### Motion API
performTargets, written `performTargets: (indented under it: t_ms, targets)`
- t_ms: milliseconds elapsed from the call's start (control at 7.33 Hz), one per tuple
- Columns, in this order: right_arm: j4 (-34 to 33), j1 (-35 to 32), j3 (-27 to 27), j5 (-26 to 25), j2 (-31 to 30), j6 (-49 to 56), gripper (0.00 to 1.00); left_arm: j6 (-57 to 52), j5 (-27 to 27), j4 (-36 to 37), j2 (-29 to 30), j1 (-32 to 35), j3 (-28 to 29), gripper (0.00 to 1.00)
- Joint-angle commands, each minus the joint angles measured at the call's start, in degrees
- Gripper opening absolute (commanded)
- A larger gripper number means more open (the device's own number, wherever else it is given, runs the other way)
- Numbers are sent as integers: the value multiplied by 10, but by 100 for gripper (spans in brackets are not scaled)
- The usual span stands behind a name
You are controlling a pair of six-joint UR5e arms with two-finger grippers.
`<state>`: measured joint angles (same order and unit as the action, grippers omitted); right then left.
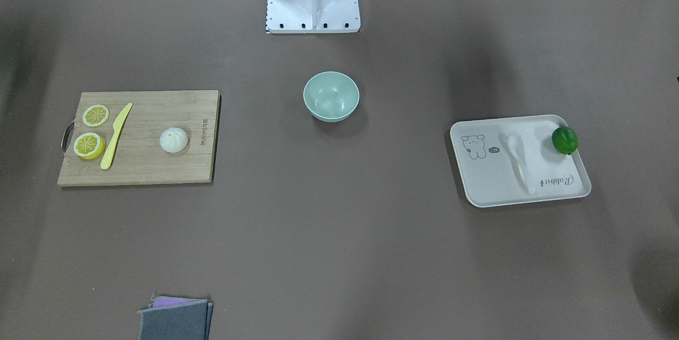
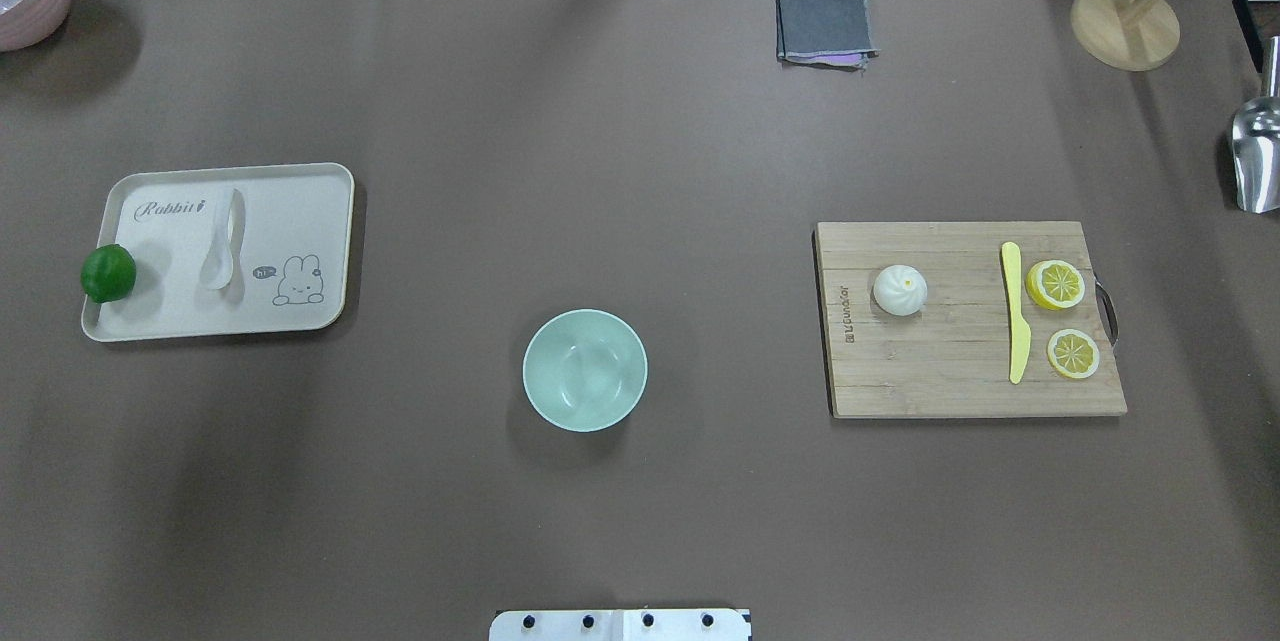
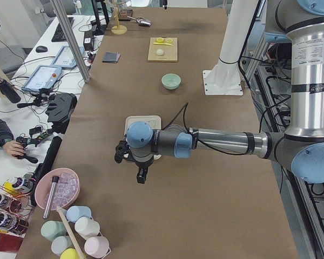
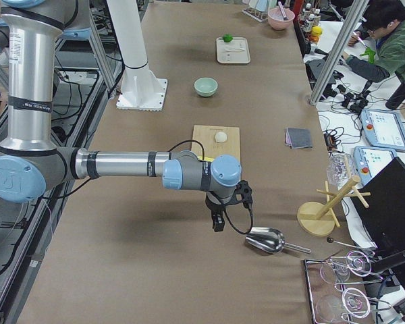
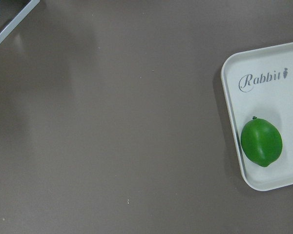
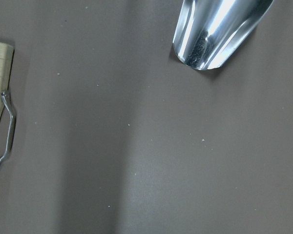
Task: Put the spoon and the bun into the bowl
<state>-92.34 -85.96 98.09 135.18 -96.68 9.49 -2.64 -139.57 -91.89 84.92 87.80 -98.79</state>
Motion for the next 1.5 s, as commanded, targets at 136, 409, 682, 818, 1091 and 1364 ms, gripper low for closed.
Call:
performTargets:
  t_ms: [136,409,682,818,1091,1364]
  targets:
    - [1,0,0,0,0,2,100,0,1,1,5,0,-3,99]
    - [1,-1,9,-1,-11,0,100,0,0,-4,16,0,-11,99]
    - [1,-2,33,-2,-4,-4,100,2,0,-74,24,0,-9,99]
    - [1,-2,54,-4,7,-5,100,4,3,-135,21,0,0,99]
    - [1,-2,103,-24,8,-5,100,6,6,-227,37,0,36,99]
    - [1,-2,166,-48,6,-16,100,23,1,-263,59,0,55,99]
